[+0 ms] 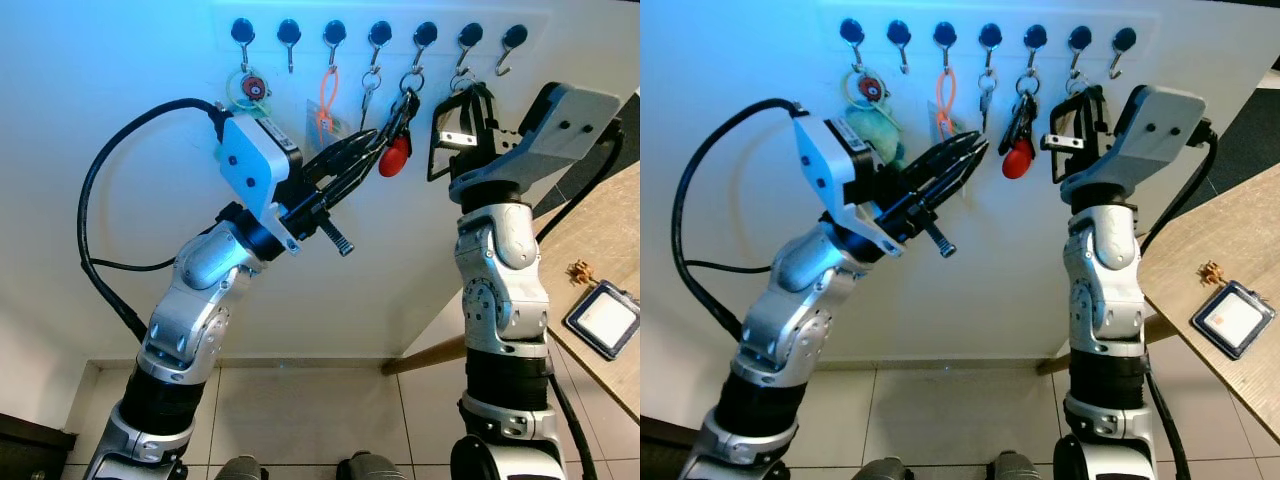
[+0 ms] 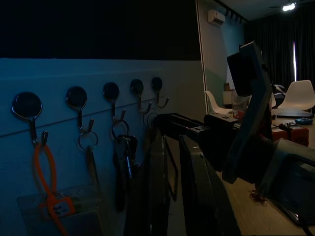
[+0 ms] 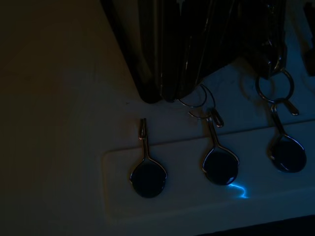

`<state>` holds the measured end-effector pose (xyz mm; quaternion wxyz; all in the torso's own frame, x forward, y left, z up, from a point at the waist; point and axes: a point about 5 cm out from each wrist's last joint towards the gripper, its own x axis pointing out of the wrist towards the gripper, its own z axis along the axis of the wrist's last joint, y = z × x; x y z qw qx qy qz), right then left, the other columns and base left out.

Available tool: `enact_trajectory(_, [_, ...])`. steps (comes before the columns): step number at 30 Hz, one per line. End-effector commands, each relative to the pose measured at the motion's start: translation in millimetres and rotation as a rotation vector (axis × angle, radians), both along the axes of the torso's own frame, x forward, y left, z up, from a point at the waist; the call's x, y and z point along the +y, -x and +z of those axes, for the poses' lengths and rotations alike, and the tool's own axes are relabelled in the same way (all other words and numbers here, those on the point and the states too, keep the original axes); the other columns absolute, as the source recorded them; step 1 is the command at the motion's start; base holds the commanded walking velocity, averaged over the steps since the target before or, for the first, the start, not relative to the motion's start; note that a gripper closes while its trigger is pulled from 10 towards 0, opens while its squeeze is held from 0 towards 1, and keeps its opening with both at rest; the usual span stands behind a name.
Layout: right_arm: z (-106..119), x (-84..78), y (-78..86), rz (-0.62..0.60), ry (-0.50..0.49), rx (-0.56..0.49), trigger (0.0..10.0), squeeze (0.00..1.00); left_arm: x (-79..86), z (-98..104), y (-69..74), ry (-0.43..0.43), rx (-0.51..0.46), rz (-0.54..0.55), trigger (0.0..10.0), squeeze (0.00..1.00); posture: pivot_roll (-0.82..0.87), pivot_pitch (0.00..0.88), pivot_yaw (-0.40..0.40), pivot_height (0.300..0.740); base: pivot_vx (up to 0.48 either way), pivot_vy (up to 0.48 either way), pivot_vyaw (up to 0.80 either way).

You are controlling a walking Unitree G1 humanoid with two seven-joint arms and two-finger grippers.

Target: Hang keys on a hook

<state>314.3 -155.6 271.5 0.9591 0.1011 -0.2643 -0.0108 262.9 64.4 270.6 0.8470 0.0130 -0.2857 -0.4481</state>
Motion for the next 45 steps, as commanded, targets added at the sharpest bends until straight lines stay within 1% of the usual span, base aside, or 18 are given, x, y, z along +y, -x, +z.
enact_trajectory(1, [-1,-5.4,1.2,-0.026,-0.006,0.012,10.0,0.0,-0.7,2,2.6,0.003,-0.007,-0.011,10.0,0.0,0.02,0.108,-0.028,0.74,0.0,0.0,0.0])
enact_trajectory(3, [-1,-5.5,1.2,-0.027,-0.005,0.012,10.0,0.0,-0.6,2,2.6,-0.002,-0.006,-0.012,10.0,0.0,0.02,0.108,-0.028,0.74,0.0,0.0,0.0])
enact_trajectory(4, [0,-5.5,1.2,-0.027,-0.004,0.011,10.0,0.81,-0.6,2,2.6,-0.004,-0.005,-0.011,10.0,0.0,0.02,0.108,-0.028,0.74,0.0,0.0,0.0])
enact_trajectory(5, [0,-5.5,1.2,-0.027,-0.004,0.01,10.0,0.81,-0.6,1,2.6,-0.005,-0.005,-0.011,10.0,0.0,0.02,0.108,-0.028,0.74,0.0,0.0,0.0])
enact_trajectory(6, [0,-5.4,1.2,-0.025,-0.003,0.008,10.0,1.0,-0.5,2,2.6,-0.005,-0.004,-0.011,10.0,0.0,0.02,0.112,-0.03,0.74,0.0,0.0,0.0])
enact_trajectory(20, [4,-2.0,3.9,0.009,0.006,-0.027,10.0,1.0,-0.2,2,3.2,0.005,-0.003,-0.008,10.0,0.0,0.02,0.117,-0.03,0.74,0.0,0.0,0.0])
enact_trajectory(21, [5,-1.5,4.3,0.013,0.007,-0.031,10.0,0.96,-0.2,2,3.3,0.005,-0.003,-0.008,10.0,0.0,0.02,0.117,-0.03,0.74,0.0,0.0,0.0])
enact_trajectory(22, [5,-1.5,4.3,0.013,0.007,-0.031,10.0,0.96,-0.2,2,3.3,0.005,-0.003,-0.008,10.0,0.0,0.02,0.117,-0.03,0.74,0.0,0.0,0.0])
enact_trajectory(23, [6,0.7,5.4,0.033,0.012,-0.045,10.0,0.54,-0.1,2,3.4,0.006,-0.003,-0.008,10.0,0.0,0.02,0.118,-0.029,0.74,0.0,0.0,0.0])
enact_trajectory(24, [7,2.5,6.3,0.049,0.017,-0.056,10.0,0.01,-0.2,2,3.4,0.007,-0.002,-0.008,10.0,0.0,0.02,0.118,-0.029,0.74,0.0,0.0,0.0])
enact_trajectory(30, [8,13.0,11.3,0.116,0.066,-0.083,10.0,0.0,-0.1,2,3.7,0.006,-0.001,-0.012,10.0,0.0,0.02,0.121,-0.028,0.74,0.0,0.0,0.0])
enact_trajectory(35, [6,13.5,12.9,0.119,0.076,-0.082,10.0,0.0,-0.1,2,3.9,0.006,0.0,-0.012,10.0,0.0,0.02,0.122,-0.029,0.74,0.0,0.0,0.0])
enact_trajectory(38, [1,11.6,19.0,0.118,0.092,-0.085,10.0,0.0,0.7,1,4.3,0.006,0.003,-0.012,10.0,0.0,0.02,0.121,-0.029,0.74,0.0,0.0,0.0])
enact_trajectory(40, [-6,7.8,26.0,0.096,0.113,-0.085,10.0,0.0,1.9,-1,5.1,0.003,0.009,-0.01,10.0,0.0,0.02,0.121,-0.031,0.74,0.0,0.0,0.0])
enact_trajectory(42, [-19,-2.9,35.5,0.01,0.114,-0.068,10.0,0.0,5.3,-8,6.1,-0.01,0.025,-0.002,10.0,0.0,0.02,0.121,-0.031,0.74,0.0,0.0,0.0])
enact_trajectory(43, [-32,-11.0,40.3,-0.054,0.096,-0.026,10.0,0.0,7.6,-16,8.7,-0.026,0.051,-0.022,10.0,0.0,0.01,0.121,-0.031,0.74,0.0,0.0,0.0])
enact_trajectory(44, [-32,-11.0,40.3,-0.054,0.096,-0.026,10.0,0.0,7.6,-16,8.7,-0.026,0.051,-0.022,10.0,0.0,0.01,0.121,-0.031,0.74,0.0,0.0,0.0])
enact_trajectory(45, [-58,-20.4,47.7,-0.114,0.067,0.069,10.0,0.0,12.8,-29,11.9,-0.048,0.095,-0.037,10.0,0.0,0.02,0.12,-0.029,0.74,0.0,0.0,0.0])
